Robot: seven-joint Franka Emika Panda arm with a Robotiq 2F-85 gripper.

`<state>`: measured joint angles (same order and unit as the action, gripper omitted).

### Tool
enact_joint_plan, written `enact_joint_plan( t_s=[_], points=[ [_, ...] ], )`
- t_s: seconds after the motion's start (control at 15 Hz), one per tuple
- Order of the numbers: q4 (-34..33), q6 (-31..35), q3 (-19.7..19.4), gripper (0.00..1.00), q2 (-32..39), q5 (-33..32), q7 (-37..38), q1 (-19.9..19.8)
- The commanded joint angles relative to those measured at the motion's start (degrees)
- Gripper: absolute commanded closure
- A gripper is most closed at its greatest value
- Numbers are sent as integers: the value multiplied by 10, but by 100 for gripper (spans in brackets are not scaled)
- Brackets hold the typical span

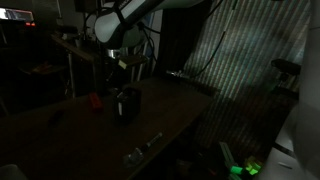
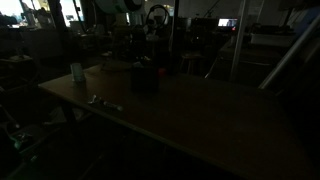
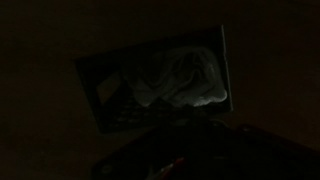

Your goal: Put the white towel inside the black basket

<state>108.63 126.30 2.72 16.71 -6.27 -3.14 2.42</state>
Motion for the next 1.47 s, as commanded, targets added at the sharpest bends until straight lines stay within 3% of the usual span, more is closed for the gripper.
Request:
enact_joint_plan(
  t_s=[0.0, 0.07, 0.33, 0.4, 0.53, 0.67, 0.87, 1.07, 1.4],
  points=[
    [26, 6, -3, 78, -29, 2, -2, 0],
    [29, 7, -4, 65, -33, 1, -1, 0],
    [41, 10, -6, 34, -44, -1, 1, 0],
    [45, 11, -7, 36, -46, 0, 1, -1],
    [51, 12, -7, 61, -48, 1, 0, -2],
    [57, 13, -8, 71, -49, 2, 0, -2],
    [64, 14, -8, 95, -48, 5, -2, -3],
    [68, 13, -8, 100, -47, 5, -2, -3],
    [73, 13, -9, 97, -45, 7, -3, -5]
  ],
)
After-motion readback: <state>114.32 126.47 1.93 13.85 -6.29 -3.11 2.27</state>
